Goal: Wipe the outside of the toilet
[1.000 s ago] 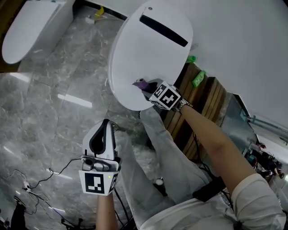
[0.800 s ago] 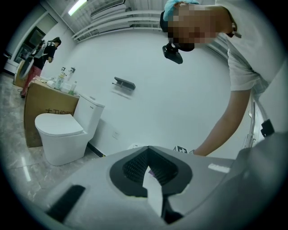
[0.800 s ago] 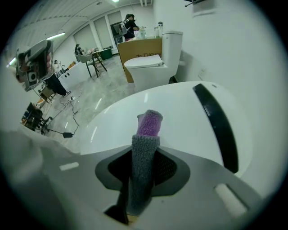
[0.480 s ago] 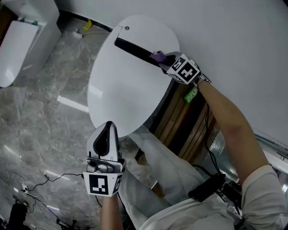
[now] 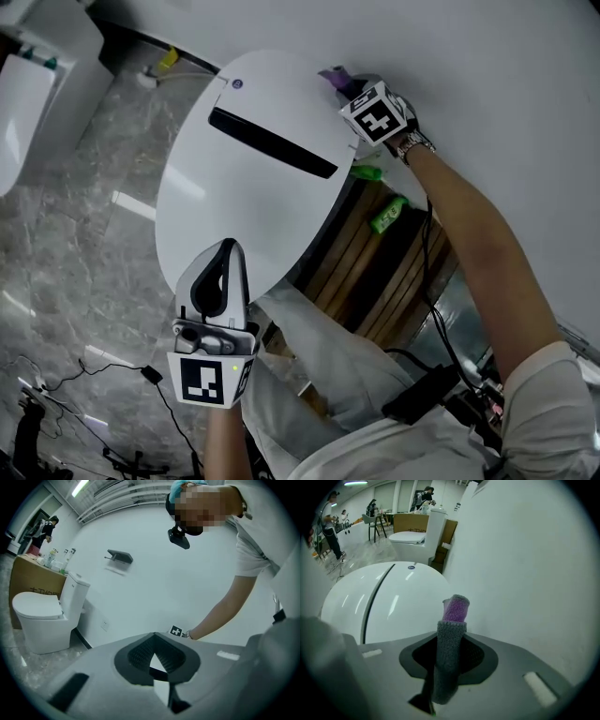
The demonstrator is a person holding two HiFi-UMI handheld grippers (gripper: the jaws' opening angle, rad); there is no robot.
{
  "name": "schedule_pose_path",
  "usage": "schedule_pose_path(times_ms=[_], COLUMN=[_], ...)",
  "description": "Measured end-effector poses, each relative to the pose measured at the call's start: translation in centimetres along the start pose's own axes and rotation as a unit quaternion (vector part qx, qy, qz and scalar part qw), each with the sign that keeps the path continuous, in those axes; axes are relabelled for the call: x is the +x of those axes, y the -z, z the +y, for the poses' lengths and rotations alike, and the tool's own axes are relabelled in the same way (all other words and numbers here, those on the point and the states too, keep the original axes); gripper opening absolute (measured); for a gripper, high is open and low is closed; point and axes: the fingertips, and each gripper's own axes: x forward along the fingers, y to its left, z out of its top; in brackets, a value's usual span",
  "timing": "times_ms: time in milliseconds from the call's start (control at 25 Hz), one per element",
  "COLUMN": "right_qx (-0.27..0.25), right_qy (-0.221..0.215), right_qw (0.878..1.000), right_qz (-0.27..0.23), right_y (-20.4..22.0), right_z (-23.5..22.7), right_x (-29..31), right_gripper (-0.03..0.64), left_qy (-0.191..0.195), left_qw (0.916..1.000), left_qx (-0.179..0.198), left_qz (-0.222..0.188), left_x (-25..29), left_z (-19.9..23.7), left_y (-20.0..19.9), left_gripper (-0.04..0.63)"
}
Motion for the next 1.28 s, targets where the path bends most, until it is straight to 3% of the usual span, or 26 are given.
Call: schedule_pose_path(times_ms=[200,440,640,1280], right_qx=[-0.014,-0.035,-0.011,-0.027], right_qy=[0.035,0.026,0.017,-0.037], right_qw=[0.999,0.999,1.000,0.999], right_qz=[0.024,0.026,0.014,-0.008], right_y=[0.8,1.0,1.4,0.7], right_z=[-1.2,0.5,1.7,14.6], right_x=[1.6,2.7,2.6,-2.0], right_gripper=[0.097,0.088,0.087,0.091], left_qy=[-0.013,-0.029,-0.034,-0.010], left_qw=[0.9999,0.9995,0.9992,0.9999], left_qx=[-0.001,-0.004,-0.014,0.002], left_qz=[0.010,0.011,0.016,0.008], left_x=[-0.1,-1.6,-3.2,-11.1], left_z=[0.4,1.9,2.4,2.5], left_y=[0.9,2.2,4.6,5.3], left_gripper=[0.005,0.005,0.005,0.005])
